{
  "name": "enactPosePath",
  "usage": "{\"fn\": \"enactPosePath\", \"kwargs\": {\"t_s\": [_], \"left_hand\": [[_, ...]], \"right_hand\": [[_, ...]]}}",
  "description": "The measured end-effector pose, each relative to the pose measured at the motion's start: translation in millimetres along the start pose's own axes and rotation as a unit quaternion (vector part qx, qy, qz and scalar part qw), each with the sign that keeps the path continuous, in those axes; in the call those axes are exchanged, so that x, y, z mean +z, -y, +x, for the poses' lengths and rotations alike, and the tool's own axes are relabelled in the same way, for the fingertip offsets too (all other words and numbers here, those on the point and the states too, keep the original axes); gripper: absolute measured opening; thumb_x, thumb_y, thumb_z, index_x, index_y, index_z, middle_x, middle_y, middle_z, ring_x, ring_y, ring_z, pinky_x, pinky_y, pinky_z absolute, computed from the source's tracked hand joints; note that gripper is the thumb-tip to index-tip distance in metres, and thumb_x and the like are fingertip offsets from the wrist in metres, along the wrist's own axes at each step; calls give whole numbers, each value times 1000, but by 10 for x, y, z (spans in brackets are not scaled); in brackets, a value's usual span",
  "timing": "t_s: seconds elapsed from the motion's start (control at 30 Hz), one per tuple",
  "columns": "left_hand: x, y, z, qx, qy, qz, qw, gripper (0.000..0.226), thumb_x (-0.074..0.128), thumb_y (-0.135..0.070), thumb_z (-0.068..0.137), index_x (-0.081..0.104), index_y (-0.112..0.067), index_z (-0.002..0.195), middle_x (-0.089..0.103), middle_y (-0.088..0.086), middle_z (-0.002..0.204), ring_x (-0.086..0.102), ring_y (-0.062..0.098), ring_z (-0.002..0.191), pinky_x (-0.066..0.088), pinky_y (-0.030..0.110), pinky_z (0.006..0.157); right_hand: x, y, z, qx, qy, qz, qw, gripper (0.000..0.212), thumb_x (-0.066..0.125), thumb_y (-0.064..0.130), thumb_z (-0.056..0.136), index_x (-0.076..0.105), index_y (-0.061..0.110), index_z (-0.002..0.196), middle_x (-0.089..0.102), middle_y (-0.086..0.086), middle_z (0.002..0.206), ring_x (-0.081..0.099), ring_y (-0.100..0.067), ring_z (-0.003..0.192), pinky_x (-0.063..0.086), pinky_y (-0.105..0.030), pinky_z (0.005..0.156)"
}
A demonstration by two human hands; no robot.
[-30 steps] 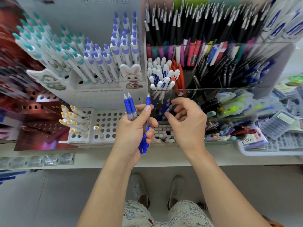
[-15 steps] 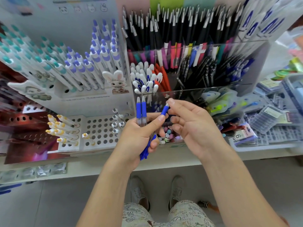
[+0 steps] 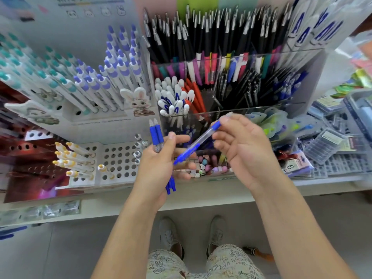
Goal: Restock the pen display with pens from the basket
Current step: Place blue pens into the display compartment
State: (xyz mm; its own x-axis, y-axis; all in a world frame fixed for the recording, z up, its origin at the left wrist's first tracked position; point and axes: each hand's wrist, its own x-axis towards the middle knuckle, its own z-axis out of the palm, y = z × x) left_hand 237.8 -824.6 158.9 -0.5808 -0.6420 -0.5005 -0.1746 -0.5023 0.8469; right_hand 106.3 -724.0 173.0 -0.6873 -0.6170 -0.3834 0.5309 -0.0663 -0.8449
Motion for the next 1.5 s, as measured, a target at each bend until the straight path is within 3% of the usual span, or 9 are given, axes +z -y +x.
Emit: {"fn": "enactPosePath", "kwargs": {"t_s": [0.1, 0.2, 0.33, 0.57, 0.83, 1.0, 1.17, 1.3, 1.5], "left_hand": [[-111, -46, 0, 9, -49, -61, 997, 36, 51, -39, 102, 61, -12, 81, 45, 1, 53, 32, 8, 35, 24, 17, 33], [-193, -95, -13, -18, -55, -123, 991, 40, 52, -48, 99, 51, -19, 71, 28, -5, 51, 21, 6, 36, 15, 17, 33], [-239, -67, 5, -46, -24, -202, 978, 38, 41, -46, 98, 46, -19, 72, 30, -3, 55, 22, 7, 36, 16, 15, 33], [-242, -5, 12, -29, -21, -216, 976, 25, 41, -30, 102, 44, -18, 80, 37, -1, 58, 25, 8, 38, 20, 15, 33], [-242, -1, 5, 20, -23, -113, 993, 19, 52, -28, 102, 52, -12, 92, 48, -3, 59, 33, 8, 42, 26, 17, 35], [-220, -1, 8, 25, -19, -60, 998, 17, 58, -28, 99, 61, -12, 97, 53, -3, 60, 38, 8, 43, 29, 18, 37], [-148, 36, 22, 11, -3, -25, 1000, 18, 70, -26, 90, 70, -9, 98, 65, 3, 64, 45, 11, 43, 32, 19, 38], [-96, 85, 40, 4, 42, 38, 998, 12, 74, -24, 87, 77, -13, 91, 69, 6, 68, 47, 12, 45, 32, 20, 41], [-25, 83, 36, -13, 34, 43, 998, 34, 53, -40, 100, 72, -13, 99, 76, 10, 81, 65, 16, 54, 47, 24, 43]], "right_hand": [[-4, 61, 57, -76, -48, 34, 995, 16, 58, 3, 99, 57, 12, 86, 64, -4, 75, 63, -13, 64, 55, -20, 60], [71, 9, 67, -135, -60, -70, 987, 10, 60, -2, 96, 58, 7, 90, 68, -8, 78, 70, -19, 69, 58, -25, 68], [292, -236, 85, -192, -31, -221, 956, 11, 66, -2, 91, 61, 8, 89, 72, -13, 84, 74, -22, 74, 61, -35, 71], [355, -643, 293, -327, -57, -444, 832, 7, 76, 11, 84, 72, 15, 89, 61, 1, 79, 55, -12, 66, 50, -33, 64], [294, -751, 370, -311, -60, -546, 775, 13, 77, 17, 83, 75, 15, 96, 61, 1, 94, 60, -19, 81, 53, -39, 67], [299, -577, 255, -306, -78, -497, 808, 19, 78, 16, 83, 73, 19, 101, 57, 8, 86, 51, -5, 69, 44, -20, 68], [268, -313, 28, -37, -18, -205, 978, 12, 71, 25, 93, 77, 17, 87, 59, 8, 63, 43, -8, 50, 35, -24, 45], [179, -322, 2, 84, 58, -53, 993, 18, 71, 25, 90, 74, 8, 95, 57, -4, 68, 41, -14, 56, 33, -17, 43], [29, -335, 36, 35, -6, -9, 999, 14, 66, 24, 92, 75, 13, 93, 64, 0, 72, 55, -10, 63, 45, -19, 55]]}}
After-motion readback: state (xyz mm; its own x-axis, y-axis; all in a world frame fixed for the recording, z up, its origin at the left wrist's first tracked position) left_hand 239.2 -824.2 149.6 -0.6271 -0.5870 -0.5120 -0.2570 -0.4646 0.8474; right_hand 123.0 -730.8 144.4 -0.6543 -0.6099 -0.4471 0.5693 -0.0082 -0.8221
